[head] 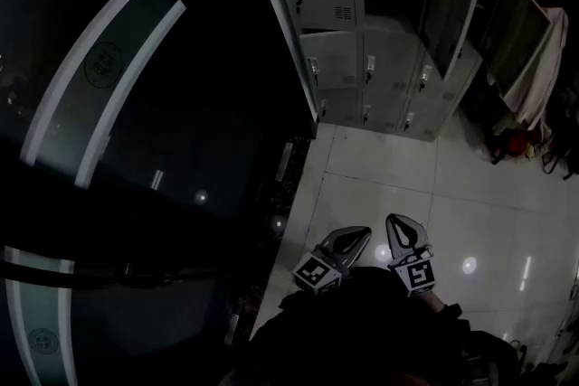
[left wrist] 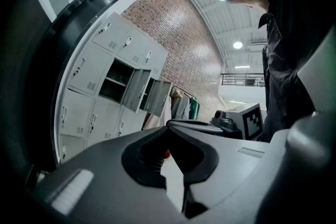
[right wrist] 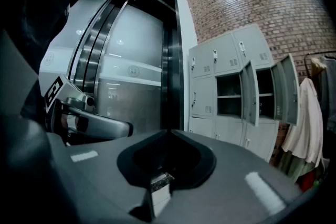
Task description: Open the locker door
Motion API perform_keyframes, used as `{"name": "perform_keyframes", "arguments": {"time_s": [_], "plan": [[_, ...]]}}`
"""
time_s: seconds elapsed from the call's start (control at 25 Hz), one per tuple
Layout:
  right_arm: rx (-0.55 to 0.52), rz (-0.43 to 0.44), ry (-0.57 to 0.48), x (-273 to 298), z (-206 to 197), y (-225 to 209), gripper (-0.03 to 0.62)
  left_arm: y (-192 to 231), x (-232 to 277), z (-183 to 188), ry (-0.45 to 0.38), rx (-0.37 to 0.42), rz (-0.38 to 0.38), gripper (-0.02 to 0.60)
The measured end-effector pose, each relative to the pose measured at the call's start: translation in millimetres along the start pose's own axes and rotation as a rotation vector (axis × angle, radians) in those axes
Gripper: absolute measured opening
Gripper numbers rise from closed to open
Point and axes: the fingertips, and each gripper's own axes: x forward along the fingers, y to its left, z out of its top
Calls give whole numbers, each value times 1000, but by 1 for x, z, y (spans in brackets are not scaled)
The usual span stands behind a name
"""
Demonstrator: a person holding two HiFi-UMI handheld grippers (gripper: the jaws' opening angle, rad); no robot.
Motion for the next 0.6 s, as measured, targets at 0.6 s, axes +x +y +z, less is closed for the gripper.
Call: {"name": "perform_keyframes", "arguments": {"time_s": [0.6], "plan": [[-8, 108, 54, 234, 21, -24, 108, 158, -97, 44, -87, -9, 230, 17]]}}
